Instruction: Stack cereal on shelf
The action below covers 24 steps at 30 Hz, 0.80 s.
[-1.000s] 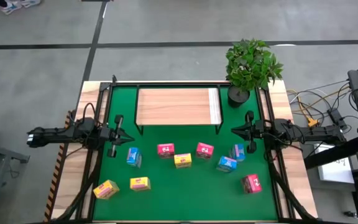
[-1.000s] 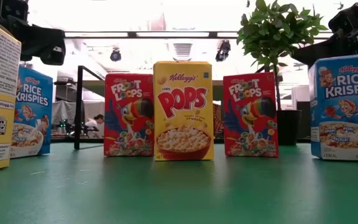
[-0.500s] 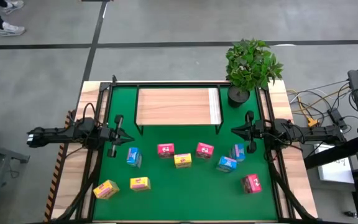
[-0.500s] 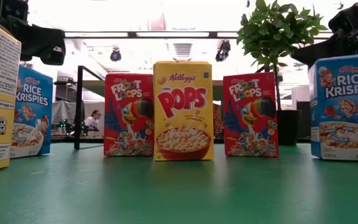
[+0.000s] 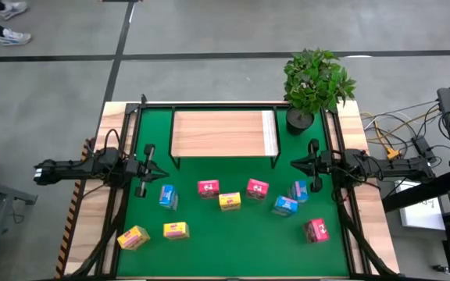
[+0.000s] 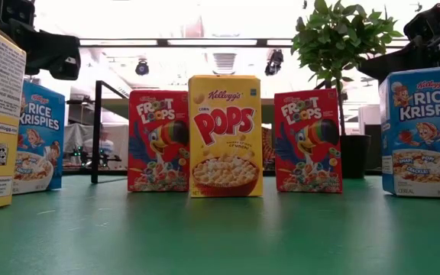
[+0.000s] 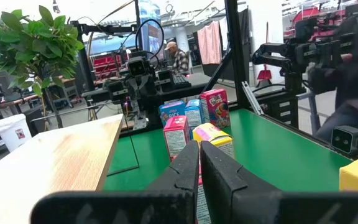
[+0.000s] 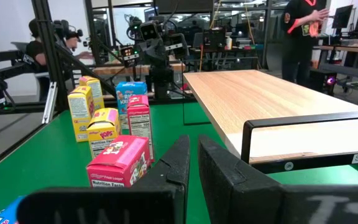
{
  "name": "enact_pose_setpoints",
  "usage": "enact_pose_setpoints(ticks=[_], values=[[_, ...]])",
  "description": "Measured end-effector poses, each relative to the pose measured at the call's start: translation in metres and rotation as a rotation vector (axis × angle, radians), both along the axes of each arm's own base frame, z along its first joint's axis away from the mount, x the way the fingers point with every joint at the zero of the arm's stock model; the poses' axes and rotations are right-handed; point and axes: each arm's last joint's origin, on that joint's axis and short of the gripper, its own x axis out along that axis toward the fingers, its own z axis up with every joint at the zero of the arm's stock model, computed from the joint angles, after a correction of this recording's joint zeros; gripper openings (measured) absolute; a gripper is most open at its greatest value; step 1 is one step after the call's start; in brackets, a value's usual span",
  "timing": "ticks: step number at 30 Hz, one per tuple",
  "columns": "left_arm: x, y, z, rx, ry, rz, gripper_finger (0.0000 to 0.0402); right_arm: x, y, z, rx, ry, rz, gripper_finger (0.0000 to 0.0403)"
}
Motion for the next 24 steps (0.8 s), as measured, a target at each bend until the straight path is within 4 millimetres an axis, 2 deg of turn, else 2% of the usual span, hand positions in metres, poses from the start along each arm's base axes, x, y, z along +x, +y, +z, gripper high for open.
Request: enact_pose_setpoints(ticks=[20,22,24], values=[[0.0,0.0,0.0,0.0,0.0,0.0,0.0,0.0,0.0,0.0001,0.008,-0.002,0.0,0.0022],[0.0,0.0,0.0,0.0,0.0,0.0,0.0,0.0,0.0001,0.0,0.097,-0.006,0.002,0.0022],[0.0,0.0,0.0,0.0,0.0,0.0,0.0,0.0,0.0001,0.0003,0.282,-0.017,0.002,0.0022]])
